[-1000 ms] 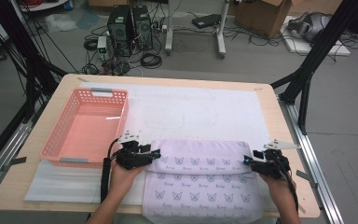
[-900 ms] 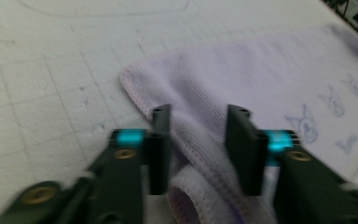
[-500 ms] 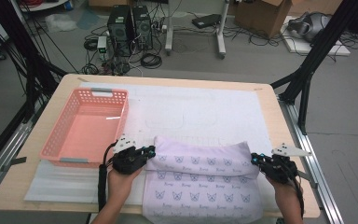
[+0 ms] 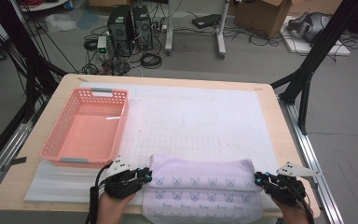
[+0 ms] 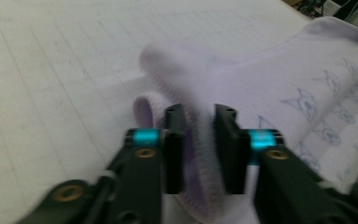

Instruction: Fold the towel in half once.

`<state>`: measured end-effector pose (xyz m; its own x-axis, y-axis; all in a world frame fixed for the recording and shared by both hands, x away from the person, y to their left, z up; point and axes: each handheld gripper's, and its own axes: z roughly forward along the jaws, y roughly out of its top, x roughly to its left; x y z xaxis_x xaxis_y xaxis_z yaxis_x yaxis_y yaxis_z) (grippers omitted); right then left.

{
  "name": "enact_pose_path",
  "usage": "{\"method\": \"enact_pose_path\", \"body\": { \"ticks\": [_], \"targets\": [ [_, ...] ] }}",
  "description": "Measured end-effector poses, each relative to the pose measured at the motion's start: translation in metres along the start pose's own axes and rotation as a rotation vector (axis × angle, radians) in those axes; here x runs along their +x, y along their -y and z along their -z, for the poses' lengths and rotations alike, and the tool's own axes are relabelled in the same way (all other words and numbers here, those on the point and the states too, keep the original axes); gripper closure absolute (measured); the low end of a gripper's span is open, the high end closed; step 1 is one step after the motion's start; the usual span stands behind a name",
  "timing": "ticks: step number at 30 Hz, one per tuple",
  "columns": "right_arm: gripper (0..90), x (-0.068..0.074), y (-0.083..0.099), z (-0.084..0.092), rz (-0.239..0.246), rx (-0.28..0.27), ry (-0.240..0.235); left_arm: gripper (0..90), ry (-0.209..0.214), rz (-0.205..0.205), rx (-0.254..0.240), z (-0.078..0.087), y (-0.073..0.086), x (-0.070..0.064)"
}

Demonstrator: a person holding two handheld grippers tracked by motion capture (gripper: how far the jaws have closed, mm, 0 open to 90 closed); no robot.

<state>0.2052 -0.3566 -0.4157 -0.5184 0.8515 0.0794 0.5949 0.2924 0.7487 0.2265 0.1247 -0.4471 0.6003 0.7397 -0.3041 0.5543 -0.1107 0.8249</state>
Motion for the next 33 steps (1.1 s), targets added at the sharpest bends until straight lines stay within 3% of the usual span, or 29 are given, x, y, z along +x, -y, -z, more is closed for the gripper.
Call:
{"method": "enact_pose_path", "body": {
  "ticks": [1,5,9,13,16,17,19,20,21,23,27,30,33],
  "targets": [
    [64.1,-0.001,0.002,-0.002,-0.016,-0.003,0.007,56.0,-0.010,0.015,-0.008,-0.001,-0.001,0.002],
    [53.6,-0.005,-0.003,-0.002,-0.056,-0.037,0.035,44.7,-0.024,0.038,-0.047,-0.002,-0.011,0.007],
    [46.3,-0.009,-0.007,-0.016,-0.078,-0.017,0.056,41.9,-0.026,0.047,-0.039,-0.008,-0.017,0.012],
    [42.2,-0.011,-0.006,-0.037,-0.094,0.086,0.042,37.7,-0.015,0.077,0.058,-0.025,-0.014,0.016],
    [43.4,-0.010,-0.003,-0.039,-0.079,0.083,0.044,37.2,-0.007,0.039,0.069,-0.027,-0.011,0.013],
    [45.3,-0.010,-0.002,-0.038,-0.069,0.083,0.044,37.6,0.004,0.043,0.072,-0.027,-0.010,0.012],
    [53.1,-0.008,-0.001,-0.037,-0.057,0.083,0.041,44.2,0.022,0.026,0.075,-0.027,-0.007,0.009],
    [62.9,-0.008,-0.001,-0.037,-0.049,0.084,0.020,49.9,0.025,0.009,0.085,-0.027,-0.006,0.006],
    [71.1,-0.007,-0.002,-0.037,-0.044,0.088,-0.011,59.0,0.023,-0.002,0.099,-0.028,-0.006,0.004],
    [78.4,-0.004,-0.002,-0.037,-0.027,0.093,-0.024,73.1,0.006,0.006,0.106,-0.029,-0.006,0.002],
    [84.0,-0.005,-0.002,-0.037,-0.015,0.081,-0.027,80.7,0.002,0.031,0.096,-0.029,-0.005,0.001],
    [84.9,-0.005,0.001,-0.036,0.005,0.038,-0.021,81.6,0.015,0.054,0.064,-0.028,-0.008,0.003],
    [85.2,-0.009,-0.001,-0.032,-0.007,-0.017,-0.018,81.8,0.039,0.072,0.038,-0.024,-0.014,0.006]
  ]
}}
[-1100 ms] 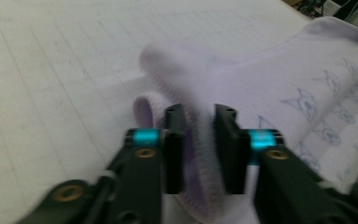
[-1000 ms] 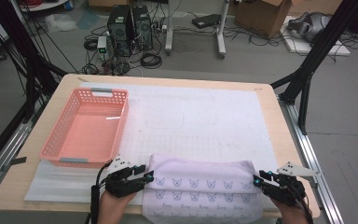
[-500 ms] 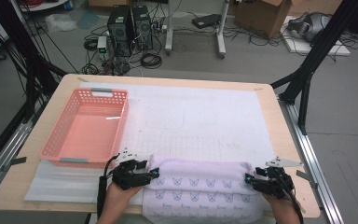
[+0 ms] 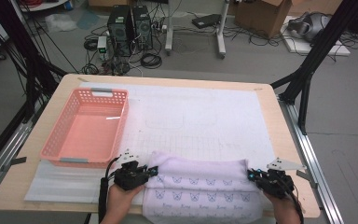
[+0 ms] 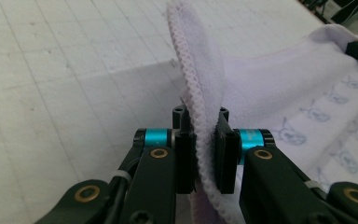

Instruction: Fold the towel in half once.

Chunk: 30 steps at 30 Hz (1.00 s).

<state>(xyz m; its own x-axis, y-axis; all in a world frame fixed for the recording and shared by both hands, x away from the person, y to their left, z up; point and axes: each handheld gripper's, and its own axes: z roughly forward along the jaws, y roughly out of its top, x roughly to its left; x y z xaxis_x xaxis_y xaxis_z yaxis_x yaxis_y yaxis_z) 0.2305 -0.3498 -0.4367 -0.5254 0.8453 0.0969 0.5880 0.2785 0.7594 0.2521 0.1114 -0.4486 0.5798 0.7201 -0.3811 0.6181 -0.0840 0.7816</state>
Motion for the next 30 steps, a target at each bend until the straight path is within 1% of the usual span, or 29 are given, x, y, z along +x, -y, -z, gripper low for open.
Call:
{"method": "enact_pose_path", "body": {
  "ticks": [1,3,5,6,7,9,10,11,13,14,15,17,20,21,23,25,26,27,28,30],
  "targets": [
    [85.3,-0.001,-0.002,0.002,0.000,-0.023,0.003,81.9,0.007,-0.006,-0.007,0.002,-0.003,0.000],
    [85.3,0.000,-0.006,0.006,0.012,-0.070,0.013,82.0,0.007,-0.015,-0.025,0.005,-0.008,-0.001],
    [85.3,0.001,-0.011,0.009,0.025,-0.101,0.024,82.0,0.011,-0.010,-0.045,0.007,-0.018,0.001],
    [85.3,0.000,-0.014,0.009,0.022,-0.108,0.023,82.0,0.013,-0.005,-0.052,0.007,-0.021,0.002],
    [85.3,-0.001,-0.017,0.009,0.019,-0.112,0.022,82.0,0.007,-0.009,-0.063,0.008,-0.028,0.003],
    [85.3,-0.005,-0.025,0.005,0.017,-0.123,0.020,82.0,-0.008,-0.027,-0.068,0.007,-0.038,0.005],
    [85.3,-0.006,-0.029,0.003,0.021,-0.120,0.017,82.0,-0.018,-0.034,-0.068,0.006,-0.043,0.007],
    [85.2,-0.008,-0.033,0.000,0.029,-0.119,0.018,82.0,-0.023,-0.035,-0.069,0.004,-0.046,0.009],
    [85.2,-0.013,-0.042,-0.006,0.036,-0.111,0.011,82.0,-0.047,-0.033,-0.069,-0.002,-0.056,0.016],
    [85.2,-0.015,-0.046,-0.009,0.038,-0.106,0.013,82.0,-0.052,-0.028,-0.068,-0.005,-0.061,0.019],
    [85.2,-0.018,-0.051,-0.012,0.051,-0.102,0.021,82.0,-0.065,-0.030,-0.068,-0.008,-0.065,0.022],
    [85.1,-0.024,-0.060,-0.019,0.054,-0.094,0.023,82.0,-0.080,-0.028,-0.073,-0.014,-0.073,0.026],
    [85.1,-0.034,-0.073,-0.032,0.061,-0.077,0.038,82.0,-0.103,-0.022,-0.078,-0.024,-0.084,0.032],
    [85.1,-0.037,-0.078,-0.036,0.065,-0.064,0.049,82.0,-0.107,-0.014,-0.085,-0.028,-0.088,0.035],
    [85.0,-0.042,-0.086,-0.044,0.081,-0.049,0.066,82.0,-0.117,-0.007,-0.079,-0.035,-0.094,0.040],
    [85.0,-0.047,-0.093,-0.051,0.085,-0.043,0.072,82.0,-0.136,-0.002,-0.080,-0.042,-0.099,0.046],
    [85.0,-0.049,-0.096,-0.054,0.085,-0.038,0.077,82.0,-0.138,0.019,-0.093,-0.046,-0.100,0.049],
    [85.0,-0.051,-0.098,-0.057,0.083,-0.032,0.082,82.0,-0.136,0.033,-0.092,-0.048,-0.099,0.052],
    [85.0,-0.053,-0.100,-0.059,0.087,-0.032,0.085,81.9,-0.146,0.043,-0.083,-0.052,-0.099,0.055],
    [85.0,-0.057,-0.103,-0.064,0.075,-0.024,0.088,81.9,-0.160,0.023,-0.066,-0.058,-0.099,0.057]
  ]
}}
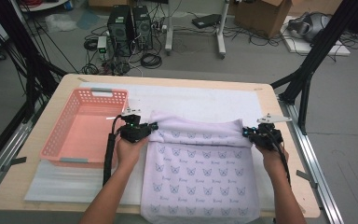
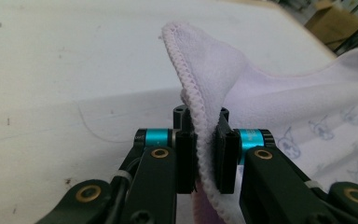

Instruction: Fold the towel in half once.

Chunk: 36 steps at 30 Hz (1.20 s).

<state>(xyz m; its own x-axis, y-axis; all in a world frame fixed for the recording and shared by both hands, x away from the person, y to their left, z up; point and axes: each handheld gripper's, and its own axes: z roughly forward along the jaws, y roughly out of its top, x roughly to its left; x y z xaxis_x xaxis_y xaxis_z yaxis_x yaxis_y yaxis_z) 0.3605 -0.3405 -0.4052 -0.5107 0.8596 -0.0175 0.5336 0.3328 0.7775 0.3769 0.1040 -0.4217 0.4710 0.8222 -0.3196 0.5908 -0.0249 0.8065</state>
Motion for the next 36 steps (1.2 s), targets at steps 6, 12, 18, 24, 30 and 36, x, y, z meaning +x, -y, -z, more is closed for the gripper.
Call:
{"method": "enact_pose_path", "body": {
  "ticks": [6,12,18,24,30,36],
  "targets": [
    [84.4,-0.009,0.002,-0.013,-0.043,0.027,0.002,80.5,-0.005,-0.011,0.023,-0.006,0.004,-0.001],
    [62.8,-0.007,0.002,-0.010,-0.094,0.021,0.017,52.2,-0.017,-0.006,-0.002,0.005,0.007,-0.001],
    [64.4,-0.002,0.003,0.004,-0.100,0.019,0.002,59.8,0.005,-0.022,0.025,0.010,0.016,-0.002],
    [76.6,0.002,0.017,0.002,-0.099,0.064,0.005,79.0,-0.004,-0.045,0.067,0.008,0.027,-0.006],
    [86.8,0.002,0.026,0.007,-0.106,0.052,-0.031,86.1,-0.009,-0.066,0.086,0.007,0.034,-0.007],
    [86.9,0.005,0.033,0.019,-0.109,0.014,-0.049,86.5,0.025,-0.077,0.023,0.024,0.031,-0.015]
  ]
}}
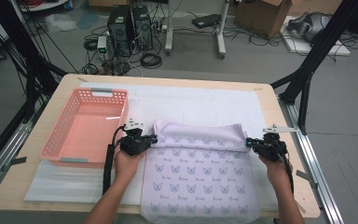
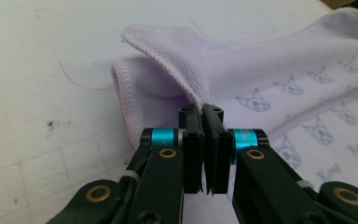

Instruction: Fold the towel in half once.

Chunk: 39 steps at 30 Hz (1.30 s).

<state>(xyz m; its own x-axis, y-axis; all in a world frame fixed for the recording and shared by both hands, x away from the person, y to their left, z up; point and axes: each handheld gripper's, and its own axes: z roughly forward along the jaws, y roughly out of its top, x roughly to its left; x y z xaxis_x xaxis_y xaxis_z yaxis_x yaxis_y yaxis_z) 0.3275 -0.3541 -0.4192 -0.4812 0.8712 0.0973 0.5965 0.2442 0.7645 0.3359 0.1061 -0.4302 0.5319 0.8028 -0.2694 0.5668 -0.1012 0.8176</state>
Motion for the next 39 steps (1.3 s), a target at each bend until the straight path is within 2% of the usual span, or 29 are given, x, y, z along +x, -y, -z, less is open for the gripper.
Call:
{"method": "enact_pose_path", "body": {
  "ticks": [4,9,12,15,16,18,19,21,24,25,28,29,31,32,34,37,39],
  "targets": [
    [86.9,0.005,0.009,0.012,-0.011,-0.044,-0.019,86.4,0.029,0.010,-0.020,0.013,0.008,-0.002],
    [86.9,0.014,0.023,0.030,0.003,-0.088,-0.035,86.3,0.065,0.009,-0.038,0.031,0.027,-0.004],
    [86.9,0.020,0.034,0.043,0.019,-0.096,-0.040,86.2,0.090,0.005,-0.044,0.044,0.041,-0.008],
    [86.9,0.026,0.046,0.052,0.027,-0.095,-0.045,85.6,0.106,-0.011,-0.029,0.052,0.053,-0.012],
    [86.9,0.027,0.049,0.054,0.026,-0.090,-0.046,83.9,0.115,-0.029,-0.024,0.055,0.057,-0.015],
    [86.7,0.030,0.058,0.057,0.028,-0.079,-0.052,67.7,0.125,-0.045,-0.029,0.057,0.057,-0.016],
    [84.9,0.030,0.060,0.057,0.024,-0.074,-0.060,62.9,0.132,-0.044,-0.040,0.058,0.055,-0.017],
    [73.2,0.031,0.059,0.056,0.020,-0.072,-0.043,54.1,0.129,-0.038,-0.063,0.057,0.050,-0.017],
    [65.6,0.031,0.053,0.054,0.004,-0.088,-0.036,48.0,0.124,-0.037,-0.075,0.050,0.040,-0.018],
    [63.4,0.032,0.050,0.051,0.006,-0.090,-0.033,48.1,0.125,-0.035,-0.073,0.046,0.036,-0.018],
    [63.6,0.033,0.041,0.040,0.011,-0.074,-0.016,51.4,0.090,-0.039,-0.034,0.031,0.028,-0.019],
    [67.1,0.034,0.039,0.035,0.017,-0.065,-0.010,56.8,0.077,-0.044,-0.004,0.026,0.028,-0.019],
    [76.2,0.036,0.036,0.028,0.048,-0.040,0.016,74.8,0.039,-0.067,0.019,0.021,0.031,-0.021],
    [84.7,0.036,0.035,0.027,0.063,-0.035,0.025,84.0,0.031,-0.073,0.013,0.021,0.032,-0.022],
    [86.9,0.038,0.037,0.029,0.080,-0.038,0.043,85.3,0.039,-0.079,-0.007,0.026,0.034,-0.023],
    [86.9,0.036,0.041,0.037,0.076,-0.054,0.030,85.4,0.063,-0.073,-0.043,0.039,0.034,-0.024],
    [87.0,0.037,0.044,0.045,0.067,-0.067,0.005,85.2,0.076,-0.078,-0.076,0.050,0.035,-0.026]
  ]
}}
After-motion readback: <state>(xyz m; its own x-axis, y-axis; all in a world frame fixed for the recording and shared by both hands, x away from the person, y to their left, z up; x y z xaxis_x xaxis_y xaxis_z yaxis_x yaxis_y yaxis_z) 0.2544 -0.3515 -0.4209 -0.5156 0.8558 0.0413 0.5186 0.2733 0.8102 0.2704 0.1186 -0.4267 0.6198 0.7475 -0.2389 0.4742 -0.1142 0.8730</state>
